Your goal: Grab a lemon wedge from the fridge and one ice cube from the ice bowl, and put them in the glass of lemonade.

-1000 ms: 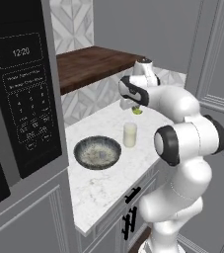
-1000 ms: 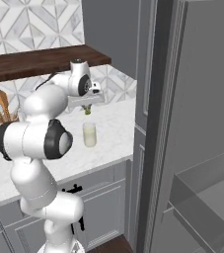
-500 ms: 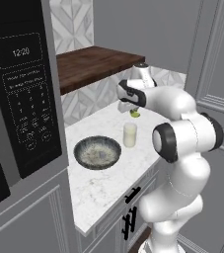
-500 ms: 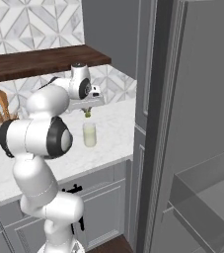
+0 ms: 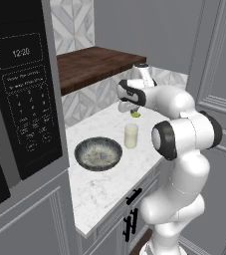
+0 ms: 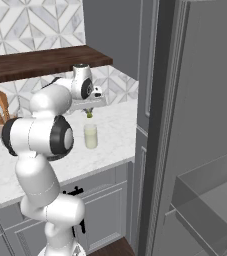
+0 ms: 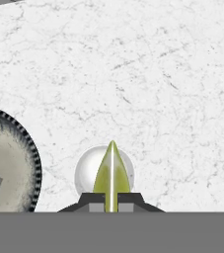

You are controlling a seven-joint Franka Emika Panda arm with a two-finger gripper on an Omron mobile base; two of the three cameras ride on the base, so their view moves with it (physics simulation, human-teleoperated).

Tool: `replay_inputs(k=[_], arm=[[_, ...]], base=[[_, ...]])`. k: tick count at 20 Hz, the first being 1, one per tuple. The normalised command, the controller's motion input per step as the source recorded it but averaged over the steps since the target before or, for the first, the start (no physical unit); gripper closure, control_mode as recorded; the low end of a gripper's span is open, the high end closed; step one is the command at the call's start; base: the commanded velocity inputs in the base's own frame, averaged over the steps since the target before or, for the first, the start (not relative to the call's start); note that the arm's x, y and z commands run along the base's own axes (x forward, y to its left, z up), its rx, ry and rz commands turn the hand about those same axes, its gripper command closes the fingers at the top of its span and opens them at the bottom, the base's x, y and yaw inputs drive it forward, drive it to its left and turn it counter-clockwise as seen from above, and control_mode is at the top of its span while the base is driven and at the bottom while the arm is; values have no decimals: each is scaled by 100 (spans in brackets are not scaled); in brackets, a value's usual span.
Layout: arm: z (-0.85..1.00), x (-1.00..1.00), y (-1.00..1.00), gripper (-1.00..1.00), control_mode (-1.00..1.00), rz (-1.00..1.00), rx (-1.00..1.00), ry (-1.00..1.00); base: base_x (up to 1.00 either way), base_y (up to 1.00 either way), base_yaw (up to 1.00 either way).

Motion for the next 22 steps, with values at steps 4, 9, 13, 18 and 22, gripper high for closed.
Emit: replay_inputs(k=[4, 9, 13, 18, 22], arm=[[-13, 14, 2, 100, -100, 0, 0, 0], [-24, 17, 5, 100, -100, 0, 0, 0], [-38, 0, 0, 100, -100, 0, 1, -5], [-14, -15, 0, 100, -100, 0, 0, -5], [0, -33, 0, 100, -100, 0, 0, -3]], base=[[0, 0, 0], [0, 0, 0], [0, 0, 0], [0, 0, 0], [0, 0, 0]])
